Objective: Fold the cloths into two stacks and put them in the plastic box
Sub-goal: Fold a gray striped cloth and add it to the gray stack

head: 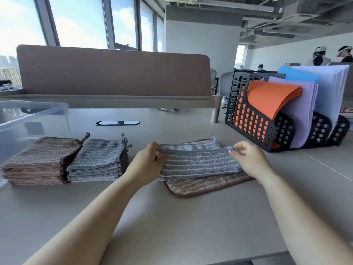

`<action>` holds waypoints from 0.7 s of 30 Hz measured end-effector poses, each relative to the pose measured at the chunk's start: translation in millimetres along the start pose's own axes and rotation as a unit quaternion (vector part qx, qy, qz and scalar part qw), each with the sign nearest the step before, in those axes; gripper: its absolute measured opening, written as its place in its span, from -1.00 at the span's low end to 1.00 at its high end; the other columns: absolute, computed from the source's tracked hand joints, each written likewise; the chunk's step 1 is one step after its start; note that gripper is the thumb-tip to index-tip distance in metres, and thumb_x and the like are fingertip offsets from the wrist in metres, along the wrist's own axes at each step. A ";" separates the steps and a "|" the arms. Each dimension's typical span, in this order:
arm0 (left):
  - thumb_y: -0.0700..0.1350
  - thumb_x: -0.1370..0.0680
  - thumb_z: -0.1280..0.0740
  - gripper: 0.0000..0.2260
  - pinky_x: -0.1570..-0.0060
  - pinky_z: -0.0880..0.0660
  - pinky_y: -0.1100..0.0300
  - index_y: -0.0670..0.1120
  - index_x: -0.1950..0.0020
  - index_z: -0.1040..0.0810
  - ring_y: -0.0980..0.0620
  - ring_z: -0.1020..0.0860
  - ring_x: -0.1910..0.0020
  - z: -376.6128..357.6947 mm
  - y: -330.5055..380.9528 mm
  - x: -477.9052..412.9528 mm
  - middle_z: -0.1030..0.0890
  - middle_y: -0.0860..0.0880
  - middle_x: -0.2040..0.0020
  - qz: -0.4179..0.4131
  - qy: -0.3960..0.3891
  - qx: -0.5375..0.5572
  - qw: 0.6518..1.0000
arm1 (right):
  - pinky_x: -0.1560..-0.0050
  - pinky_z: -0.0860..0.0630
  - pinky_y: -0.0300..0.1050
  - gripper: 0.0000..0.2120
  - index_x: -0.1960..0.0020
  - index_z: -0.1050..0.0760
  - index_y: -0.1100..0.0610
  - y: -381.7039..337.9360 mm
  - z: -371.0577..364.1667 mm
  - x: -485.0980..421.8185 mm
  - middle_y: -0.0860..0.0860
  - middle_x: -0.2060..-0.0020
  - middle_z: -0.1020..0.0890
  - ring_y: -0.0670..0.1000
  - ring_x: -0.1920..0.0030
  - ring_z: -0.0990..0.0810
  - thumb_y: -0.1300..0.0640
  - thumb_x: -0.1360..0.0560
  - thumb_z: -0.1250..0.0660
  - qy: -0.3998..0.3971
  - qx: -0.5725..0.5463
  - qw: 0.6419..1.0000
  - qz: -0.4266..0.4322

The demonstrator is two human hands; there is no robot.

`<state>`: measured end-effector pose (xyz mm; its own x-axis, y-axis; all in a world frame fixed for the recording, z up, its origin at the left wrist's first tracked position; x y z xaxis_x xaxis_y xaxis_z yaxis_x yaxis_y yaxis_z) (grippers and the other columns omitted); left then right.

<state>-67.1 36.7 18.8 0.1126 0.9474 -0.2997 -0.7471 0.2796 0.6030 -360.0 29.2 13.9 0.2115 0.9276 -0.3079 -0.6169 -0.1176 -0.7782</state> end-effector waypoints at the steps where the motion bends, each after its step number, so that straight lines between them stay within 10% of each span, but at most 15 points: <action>1: -0.04 -0.62 -0.16 -0.86 0.33 -0.42 0.09 -0.08 -0.10 -0.36 -0.06 -0.52 0.33 1.1 0.3 -1.1 -0.56 -0.09 0.25 0.001 0.000 -0.016 1.000 | 0.10 -0.37 -0.14 -0.94 0.09 -0.49 0.09 -0.3 -1.5 -0.3 0.09 0.06 -0.64 0.06 0.03 -0.58 0.11 -0.51 -0.34 -0.012 0.017 1.000 -0.002; 21: -0.04 -0.58 -0.23 -0.83 0.01 -0.40 0.08 -0.09 -0.11 -0.43 -0.17 -0.45 -0.12 -18.8 -26.1 -39.8 -0.48 -0.13 -0.17 0.094 0.042 -0.103 0.989 | 0.20 -0.40 -0.12 -0.97 0.09 -0.51 0.12 2.4 -42.5 -43.4 0.02 0.19 -0.58 0.04 0.18 -0.52 0.16 -0.50 -0.34 -0.056 0.075 0.996 -0.003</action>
<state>-64.4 -11.3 1.1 -0.0895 0.9609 -0.2620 -0.8685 0.0535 0.4929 -338.4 -26.4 2.1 0.1353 0.9627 -0.2343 -0.7244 -0.0652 -0.6863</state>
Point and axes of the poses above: each hand's wrist, its own x-axis away from the middle knuckle, its own z-axis out of the back of the hand, y = z × x, the point moved 5 cm from there along -x, towards the middle knuckle
